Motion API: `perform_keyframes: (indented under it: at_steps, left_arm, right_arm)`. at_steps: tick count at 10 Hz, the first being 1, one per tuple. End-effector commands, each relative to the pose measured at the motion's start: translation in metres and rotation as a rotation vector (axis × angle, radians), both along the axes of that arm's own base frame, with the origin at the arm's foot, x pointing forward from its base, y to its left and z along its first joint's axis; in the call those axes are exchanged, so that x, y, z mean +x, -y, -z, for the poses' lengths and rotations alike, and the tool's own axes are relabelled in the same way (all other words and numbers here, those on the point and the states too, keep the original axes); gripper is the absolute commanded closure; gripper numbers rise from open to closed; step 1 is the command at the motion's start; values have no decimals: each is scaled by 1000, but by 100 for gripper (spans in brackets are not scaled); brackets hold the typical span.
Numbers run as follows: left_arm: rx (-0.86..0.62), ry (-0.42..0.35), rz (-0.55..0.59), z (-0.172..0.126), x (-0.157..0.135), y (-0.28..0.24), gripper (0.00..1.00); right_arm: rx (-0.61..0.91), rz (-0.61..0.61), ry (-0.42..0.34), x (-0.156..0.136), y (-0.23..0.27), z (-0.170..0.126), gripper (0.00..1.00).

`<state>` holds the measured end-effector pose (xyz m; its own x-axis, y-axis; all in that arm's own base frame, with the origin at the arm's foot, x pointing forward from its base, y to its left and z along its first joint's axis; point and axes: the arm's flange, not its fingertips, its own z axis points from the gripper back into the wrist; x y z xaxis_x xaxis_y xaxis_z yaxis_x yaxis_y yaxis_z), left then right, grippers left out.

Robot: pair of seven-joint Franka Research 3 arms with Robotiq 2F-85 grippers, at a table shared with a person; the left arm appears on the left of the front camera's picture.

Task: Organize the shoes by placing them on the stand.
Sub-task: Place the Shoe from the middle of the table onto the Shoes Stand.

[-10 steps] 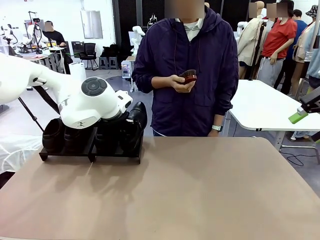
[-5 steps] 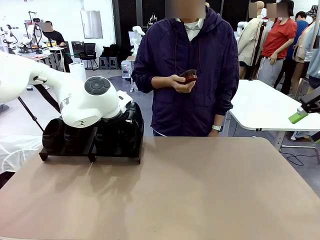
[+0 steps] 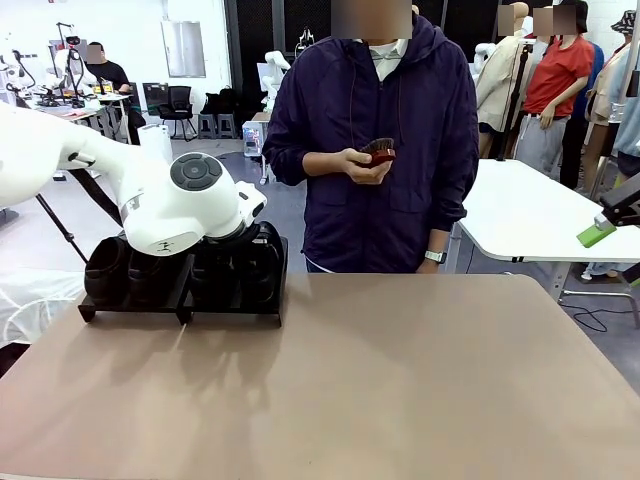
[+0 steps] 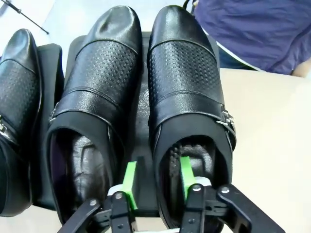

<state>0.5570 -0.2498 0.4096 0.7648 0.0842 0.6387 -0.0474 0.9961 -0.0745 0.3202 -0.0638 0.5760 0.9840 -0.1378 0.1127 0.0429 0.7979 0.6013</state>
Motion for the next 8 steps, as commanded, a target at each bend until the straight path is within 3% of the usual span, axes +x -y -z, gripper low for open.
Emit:
perform_keyframes:
  at_steps: [1, 4, 8]
  left_arm:
    - [4, 21, -29, -2, 0, 1, 0]
    - [13, 40, 5, -21, -3, 4, 0]
    - [14, 52, 136, -114, -20, -4, 0]
  right_arm:
    - [6, 2, -1, 1, -1, -3, 0]
    - [6, 2, -1, 1, -1, -3, 0]
    - [6, 2, -1, 1, -1, -3, 0]
